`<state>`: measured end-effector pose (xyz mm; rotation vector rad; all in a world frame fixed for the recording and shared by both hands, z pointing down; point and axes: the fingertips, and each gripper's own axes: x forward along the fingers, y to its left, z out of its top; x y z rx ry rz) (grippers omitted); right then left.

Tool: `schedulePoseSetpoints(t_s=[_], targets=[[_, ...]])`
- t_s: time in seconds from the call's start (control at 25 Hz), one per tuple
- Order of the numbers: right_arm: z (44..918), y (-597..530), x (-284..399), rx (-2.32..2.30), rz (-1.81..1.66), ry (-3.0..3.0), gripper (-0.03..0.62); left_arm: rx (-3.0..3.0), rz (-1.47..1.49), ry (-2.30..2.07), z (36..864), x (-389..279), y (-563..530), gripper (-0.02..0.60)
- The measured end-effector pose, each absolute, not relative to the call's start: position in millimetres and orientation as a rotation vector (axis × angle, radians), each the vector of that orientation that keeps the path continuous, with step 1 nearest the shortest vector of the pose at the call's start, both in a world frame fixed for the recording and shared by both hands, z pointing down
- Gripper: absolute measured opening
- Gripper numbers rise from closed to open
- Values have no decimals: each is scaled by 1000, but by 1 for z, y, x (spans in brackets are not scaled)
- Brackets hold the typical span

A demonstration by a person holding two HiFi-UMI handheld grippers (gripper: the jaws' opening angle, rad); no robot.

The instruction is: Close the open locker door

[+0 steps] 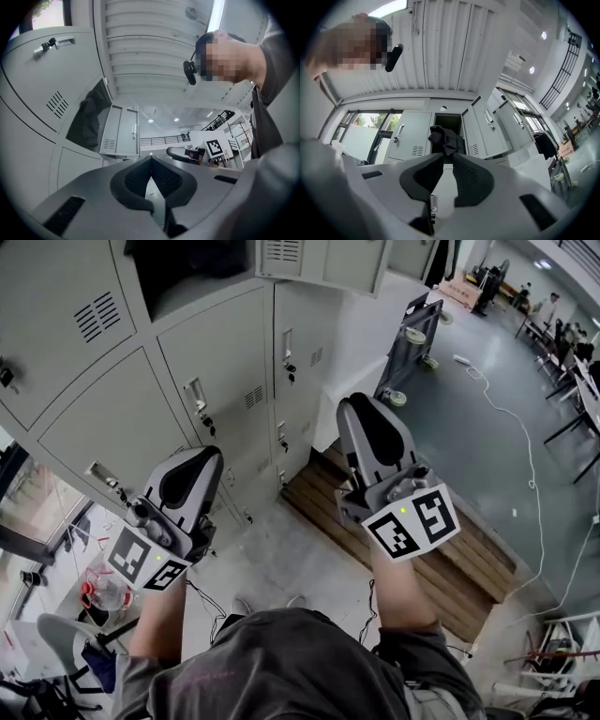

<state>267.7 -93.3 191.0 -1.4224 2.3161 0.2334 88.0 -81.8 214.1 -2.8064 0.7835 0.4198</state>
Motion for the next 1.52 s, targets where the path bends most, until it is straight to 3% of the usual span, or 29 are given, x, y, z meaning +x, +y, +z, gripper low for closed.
schedulePoseSetpoints(t_s=[0.68, 1.52], targets=[[205, -123, 358, -1559, 239, 2240, 72, -2865, 431, 609, 220, 182, -132, 15], [195, -224, 375, -1724, 286, 2119, 72, -2885, 475, 390, 209, 187, -238, 15]])
